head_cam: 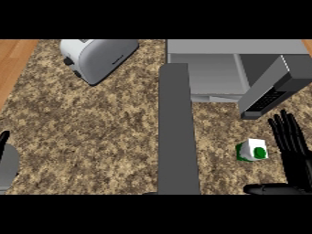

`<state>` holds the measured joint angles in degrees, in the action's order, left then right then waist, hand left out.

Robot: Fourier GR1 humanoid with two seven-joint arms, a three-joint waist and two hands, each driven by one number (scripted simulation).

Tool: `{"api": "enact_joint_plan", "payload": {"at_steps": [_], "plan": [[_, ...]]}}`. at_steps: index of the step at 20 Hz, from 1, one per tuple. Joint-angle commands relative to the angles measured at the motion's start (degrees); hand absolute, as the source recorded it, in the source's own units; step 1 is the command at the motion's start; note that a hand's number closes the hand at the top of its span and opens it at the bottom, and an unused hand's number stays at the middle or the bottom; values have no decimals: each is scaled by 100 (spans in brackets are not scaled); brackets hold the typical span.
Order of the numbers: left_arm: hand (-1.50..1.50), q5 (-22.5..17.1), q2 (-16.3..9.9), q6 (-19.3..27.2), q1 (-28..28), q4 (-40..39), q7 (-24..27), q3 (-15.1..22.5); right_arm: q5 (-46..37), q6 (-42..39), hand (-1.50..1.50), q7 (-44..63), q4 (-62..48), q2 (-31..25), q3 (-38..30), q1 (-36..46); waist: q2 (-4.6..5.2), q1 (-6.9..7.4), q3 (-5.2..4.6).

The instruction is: Pick up the milk, place it into the microwave and close the microwave

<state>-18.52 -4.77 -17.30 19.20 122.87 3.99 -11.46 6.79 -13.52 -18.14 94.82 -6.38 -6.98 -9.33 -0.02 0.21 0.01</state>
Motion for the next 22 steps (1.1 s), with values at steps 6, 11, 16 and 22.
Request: {"api": "enact_joint_plan", "payload": {"at_steps": [6, 11, 16, 22], "plan": [[-150, 26, 18, -20, -183, 13, -140, -271, -232, -351, -150, -1158, -1651, -227, -389, 226, 3, -4, 1], [-150, 4, 189, -259, 43, 30, -2, -241, -688, -269, -150, -1863, -2299, -104, -174, 427, 0, 1, -1], [-150, 253, 428, -408, 347, 194, 125, -54, -731, -467, -150, -2320, -3245, -491, -456, 945, 1, 12, 0], [-150, 560, 471, -333, 264, -197, 433, 220, -905, -119, -150, -2698, -4061, -383, -501, 1438, 4, 11, 0]]}}
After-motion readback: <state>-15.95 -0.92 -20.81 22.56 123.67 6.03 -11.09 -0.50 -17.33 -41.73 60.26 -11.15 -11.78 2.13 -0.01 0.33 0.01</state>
